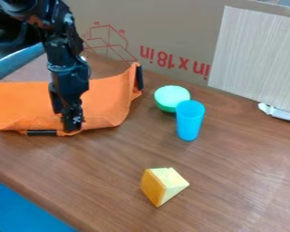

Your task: Unfold the cloth from bottom right to top left

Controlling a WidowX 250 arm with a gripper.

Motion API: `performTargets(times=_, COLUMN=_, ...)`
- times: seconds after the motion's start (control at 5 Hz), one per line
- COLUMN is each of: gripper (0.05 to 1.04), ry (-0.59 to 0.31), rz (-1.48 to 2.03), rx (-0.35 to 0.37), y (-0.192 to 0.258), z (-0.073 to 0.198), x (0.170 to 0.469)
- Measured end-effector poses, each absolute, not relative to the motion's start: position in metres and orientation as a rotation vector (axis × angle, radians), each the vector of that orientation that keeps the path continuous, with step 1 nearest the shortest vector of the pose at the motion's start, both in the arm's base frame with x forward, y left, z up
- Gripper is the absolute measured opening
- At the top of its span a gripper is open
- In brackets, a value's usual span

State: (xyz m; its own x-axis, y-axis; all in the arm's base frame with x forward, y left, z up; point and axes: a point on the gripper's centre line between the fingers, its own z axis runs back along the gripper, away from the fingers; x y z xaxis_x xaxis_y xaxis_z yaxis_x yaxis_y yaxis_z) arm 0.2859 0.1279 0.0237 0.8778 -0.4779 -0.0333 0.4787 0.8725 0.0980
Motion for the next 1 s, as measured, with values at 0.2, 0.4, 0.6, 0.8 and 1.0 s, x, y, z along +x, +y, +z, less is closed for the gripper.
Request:
performTargets(times=0.2, gripper=0.675, ry=0.019, rz=-0.504, rx=0.090, y=0.128, z=0.019, x=0.279)
performTargets(times=0.4, gripper=0.379, ry=0.012, rz=-0.491, rx=0.067, y=0.129, z=0.025, x=0.270)
performTargets(times=0.6, gripper=0.167, ry=0.003, rz=-0.490, rx=0.049, y=0.130, z=0.029, x=0.268)
performTargets(times=0.8, gripper=0.068, ry=-0.024, rz=-0.475, rx=0.003, y=0.133, z=0.049, x=0.267)
performTargets(times=1.0, gripper=0.054, ry=-0.071, rz=-0.433, rx=-0.039, y=0.136, z=0.077, x=0.274)
